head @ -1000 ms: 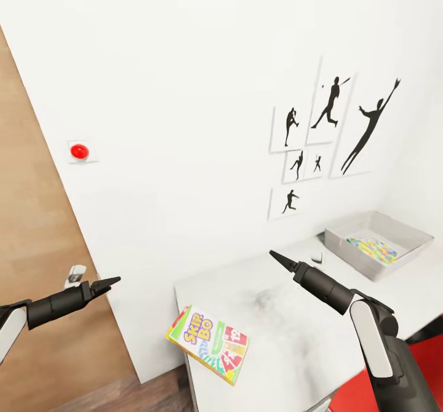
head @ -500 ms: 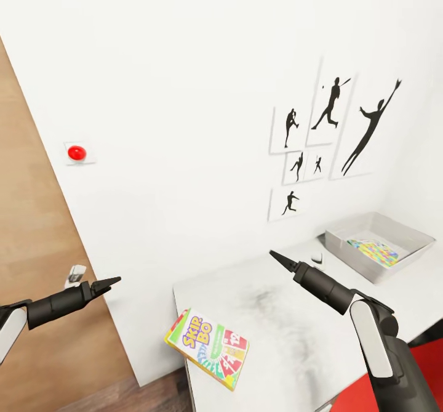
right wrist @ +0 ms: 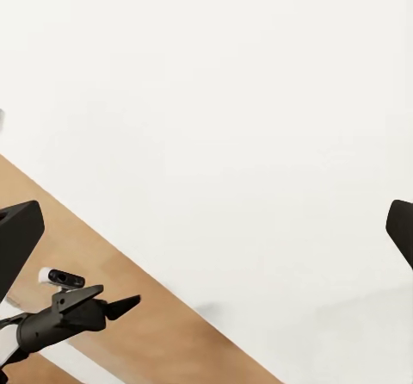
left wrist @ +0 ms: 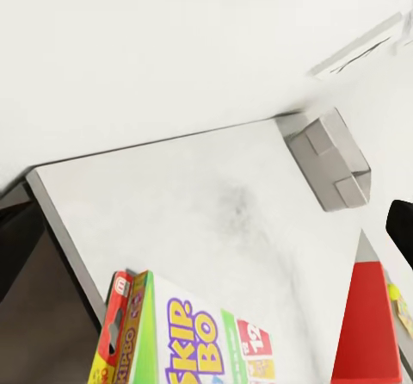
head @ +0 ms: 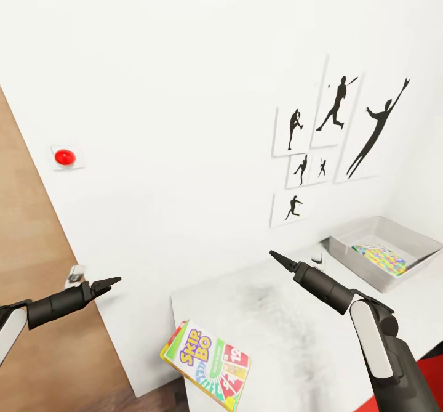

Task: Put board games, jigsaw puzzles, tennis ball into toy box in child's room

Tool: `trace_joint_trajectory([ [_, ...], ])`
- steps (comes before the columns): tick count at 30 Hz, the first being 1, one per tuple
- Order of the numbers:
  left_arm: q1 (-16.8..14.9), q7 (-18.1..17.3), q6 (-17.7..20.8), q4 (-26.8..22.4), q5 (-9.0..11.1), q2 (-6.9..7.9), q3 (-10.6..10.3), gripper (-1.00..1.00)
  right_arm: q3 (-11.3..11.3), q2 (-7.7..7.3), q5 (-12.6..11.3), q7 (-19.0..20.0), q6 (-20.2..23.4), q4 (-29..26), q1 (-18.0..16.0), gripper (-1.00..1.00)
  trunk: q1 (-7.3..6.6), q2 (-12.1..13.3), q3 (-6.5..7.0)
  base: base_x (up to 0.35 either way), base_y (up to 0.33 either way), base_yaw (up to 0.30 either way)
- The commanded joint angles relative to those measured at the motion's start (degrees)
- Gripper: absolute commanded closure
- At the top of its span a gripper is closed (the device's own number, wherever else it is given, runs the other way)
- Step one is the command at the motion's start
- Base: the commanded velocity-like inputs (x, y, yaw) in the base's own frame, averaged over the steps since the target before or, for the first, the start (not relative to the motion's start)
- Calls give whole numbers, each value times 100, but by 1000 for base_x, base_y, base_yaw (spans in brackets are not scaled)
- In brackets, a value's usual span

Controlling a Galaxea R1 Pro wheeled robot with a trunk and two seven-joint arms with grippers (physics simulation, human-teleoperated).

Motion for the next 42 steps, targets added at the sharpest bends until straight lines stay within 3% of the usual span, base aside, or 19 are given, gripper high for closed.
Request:
trace_joint_trajectory([
  [1, -6, -9, 30, 1, 11, 0, 4, -100, -5, 0, -19, 6, 35, -1, -6, -100, 4, -13, -14, 21, 0, 0],
  [34, -6, -13, 87, 16, 17, -8, 0, -100, -9, -1, -14, 11, 34, -1, -6, -100, 48, -94, -49, 2, 0, 0],
  [37, -6, -12, 89, 35, 18, -9, -85, -100, -15, -4, -17, 11, 37, -1, -6, -100, 114, -214, -103, 0, 0, 0],
  [42, -6, -8, 91, 120, 39, -10, -583, -100, -42, -14, -18, 83, 46, -7, -6, -100, 224, -415, -193, 0, 0, 0],
])
